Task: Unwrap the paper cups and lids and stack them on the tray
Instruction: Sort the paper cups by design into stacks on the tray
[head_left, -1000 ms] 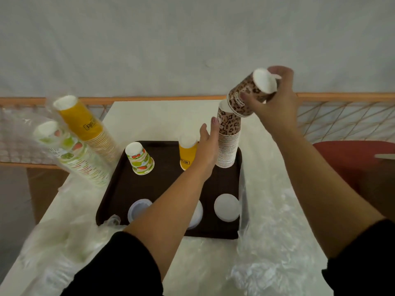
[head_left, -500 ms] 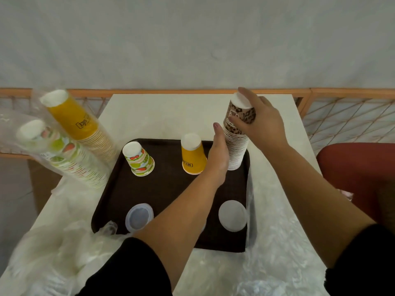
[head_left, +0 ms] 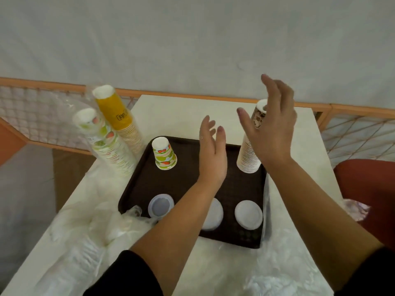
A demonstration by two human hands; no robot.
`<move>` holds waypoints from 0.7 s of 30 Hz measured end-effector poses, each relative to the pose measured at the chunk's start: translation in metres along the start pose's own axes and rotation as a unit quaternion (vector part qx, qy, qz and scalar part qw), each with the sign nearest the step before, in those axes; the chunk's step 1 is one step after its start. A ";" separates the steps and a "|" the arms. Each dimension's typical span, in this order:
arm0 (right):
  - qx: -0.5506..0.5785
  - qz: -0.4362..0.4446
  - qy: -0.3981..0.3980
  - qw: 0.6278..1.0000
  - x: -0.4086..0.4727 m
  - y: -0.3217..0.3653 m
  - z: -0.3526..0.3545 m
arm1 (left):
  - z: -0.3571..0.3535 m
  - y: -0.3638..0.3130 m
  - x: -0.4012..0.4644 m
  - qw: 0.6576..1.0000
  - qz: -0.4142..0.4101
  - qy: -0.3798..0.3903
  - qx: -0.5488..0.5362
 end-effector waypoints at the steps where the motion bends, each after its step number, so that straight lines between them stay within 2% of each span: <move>1: 0.050 0.007 0.017 0.999 -0.002 0.012 -0.010 | 0.015 0.001 -0.001 0.997 -0.046 -0.055 0.026; 3: 0.120 0.005 0.073 0.990 -0.008 0.035 -0.033 | 0.046 0.002 -0.002 0.978 -0.107 -0.163 0.075; 6: 0.171 -0.011 0.159 0.972 -0.022 0.062 -0.073 | 0.099 0.004 0.002 0.934 -0.135 -0.315 0.100; 8: 0.188 -0.031 0.210 0.959 -0.032 0.077 -0.102 | 0.135 0.008 0.008 0.909 -0.131 -0.382 0.103; 11: 0.192 -0.053 0.270 0.942 -0.047 0.094 -0.146 | 0.183 0.024 0.020 0.883 -0.100 -0.435 0.145; 14: 0.189 -0.083 0.312 0.928 -0.063 0.104 -0.189 | 0.221 0.048 0.036 0.899 -0.016 -0.406 0.164; 18: 0.192 -0.122 0.332 0.915 -0.081 0.109 -0.236 | 0.250 0.080 0.062 0.939 0.060 -0.295 0.167; 21: 0.197 -0.133 0.338 0.911 -0.091 0.111 -0.256 | 0.257 0.095 0.078 0.966 0.082 -0.213 0.120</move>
Point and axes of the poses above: each hand's wrist, its own x-axis towards the middle knuckle, its own z-axis out of the back of the hand, y = z × x, the point moved 2 cm from there along x, towards the middle knuckle, and after that the axes turned 13 degrees about x, right-handed, at the moved point
